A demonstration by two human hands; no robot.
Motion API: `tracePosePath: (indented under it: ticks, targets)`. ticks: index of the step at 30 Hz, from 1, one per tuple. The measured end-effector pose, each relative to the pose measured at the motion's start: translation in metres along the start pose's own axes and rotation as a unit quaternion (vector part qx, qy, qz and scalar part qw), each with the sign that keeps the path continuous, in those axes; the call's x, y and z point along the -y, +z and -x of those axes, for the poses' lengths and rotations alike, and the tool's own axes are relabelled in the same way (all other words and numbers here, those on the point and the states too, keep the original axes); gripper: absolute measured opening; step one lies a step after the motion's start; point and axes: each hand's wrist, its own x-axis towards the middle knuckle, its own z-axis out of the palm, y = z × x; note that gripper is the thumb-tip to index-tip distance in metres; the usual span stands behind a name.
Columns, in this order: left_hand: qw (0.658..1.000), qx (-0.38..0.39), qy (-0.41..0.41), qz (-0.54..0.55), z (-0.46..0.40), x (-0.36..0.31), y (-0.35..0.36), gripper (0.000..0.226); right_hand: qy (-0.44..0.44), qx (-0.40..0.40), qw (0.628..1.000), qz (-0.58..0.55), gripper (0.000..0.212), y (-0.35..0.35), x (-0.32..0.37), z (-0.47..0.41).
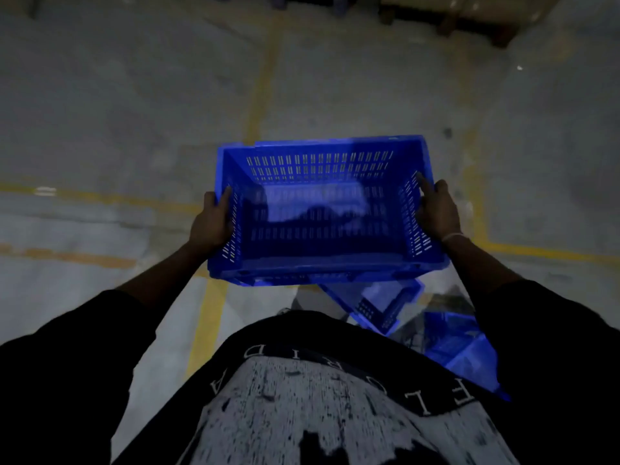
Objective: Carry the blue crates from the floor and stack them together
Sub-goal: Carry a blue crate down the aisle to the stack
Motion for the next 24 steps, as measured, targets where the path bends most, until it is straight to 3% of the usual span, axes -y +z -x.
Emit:
tracePosePath:
  ticks: [9, 11, 16, 24]
  targets:
    - [0.985, -0.114, -0.130, 0.001, 0.080, 0.065, -0.035, 0.090, -0.157, 0.028, 0.987, -0.013, 0.069, -0.004, 0.130, -0.069]
    - [0.979, -0.134, -0.154, 0.007, 0.096, 0.087, -0.043, 0.085, -0.190, 0.036, 0.981, -0.016, 0.069, 0.002, 0.168, -0.080]
    - [0.959, -0.181, -0.218, 0.022, 0.129, 0.165, -0.060, 0.065, -0.274, 0.034, 0.961, -0.028, 0.061, 0.024, 0.279, -0.096]
    - [0.928, -0.231, -0.283, 0.070, 0.183, 0.307, -0.110, 0.077, -0.356, 0.029, 0.934, -0.009, 0.064, 0.074, 0.478, -0.096]
